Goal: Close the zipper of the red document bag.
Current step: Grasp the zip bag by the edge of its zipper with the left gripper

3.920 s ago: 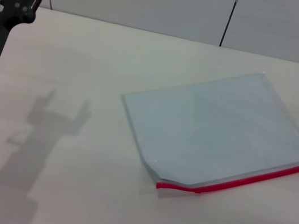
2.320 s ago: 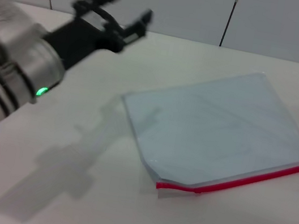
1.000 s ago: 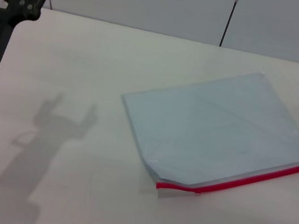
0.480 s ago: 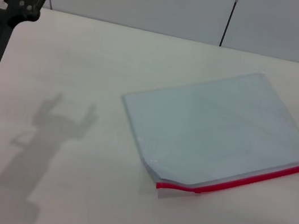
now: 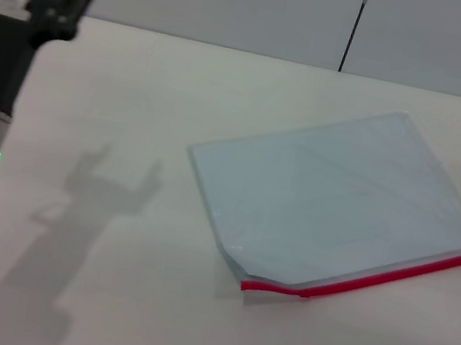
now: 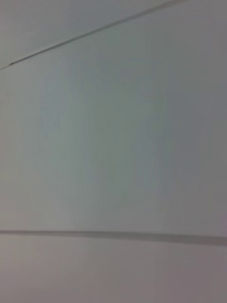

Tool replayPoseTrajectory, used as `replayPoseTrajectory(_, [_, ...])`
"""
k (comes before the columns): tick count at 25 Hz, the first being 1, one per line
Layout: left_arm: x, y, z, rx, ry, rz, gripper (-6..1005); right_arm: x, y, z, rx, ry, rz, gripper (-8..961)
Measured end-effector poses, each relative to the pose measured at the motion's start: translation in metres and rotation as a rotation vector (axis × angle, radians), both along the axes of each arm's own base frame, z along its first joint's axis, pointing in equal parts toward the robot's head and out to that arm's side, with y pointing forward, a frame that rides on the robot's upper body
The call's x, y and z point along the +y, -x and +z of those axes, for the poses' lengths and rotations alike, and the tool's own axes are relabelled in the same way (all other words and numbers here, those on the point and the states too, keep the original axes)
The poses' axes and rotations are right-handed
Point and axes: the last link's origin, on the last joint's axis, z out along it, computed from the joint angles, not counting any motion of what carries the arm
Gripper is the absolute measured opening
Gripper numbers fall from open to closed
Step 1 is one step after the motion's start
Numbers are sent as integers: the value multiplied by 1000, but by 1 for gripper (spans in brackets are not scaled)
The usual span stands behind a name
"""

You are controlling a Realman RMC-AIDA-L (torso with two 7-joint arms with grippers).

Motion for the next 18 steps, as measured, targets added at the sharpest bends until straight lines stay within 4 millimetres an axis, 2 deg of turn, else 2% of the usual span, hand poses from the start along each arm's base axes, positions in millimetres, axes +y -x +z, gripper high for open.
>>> replayPoseTrajectory(7, [25, -30, -16, 55, 365, 5, 696, -1, -1, 0, 1, -1, -4, 893])
replayPoseTrajectory(9, [25, -30, -16, 55, 365, 5, 694, -1, -1, 0, 1, -1, -4, 893])
replayPoseTrajectory(10, [35, -45, -24, 148, 548, 38, 693, -1, -1, 0, 1, -1, -4, 893])
replayPoseTrajectory(18, [46, -77, -48, 402, 850, 133, 645, -2, -2, 1, -1, -2, -4, 893])
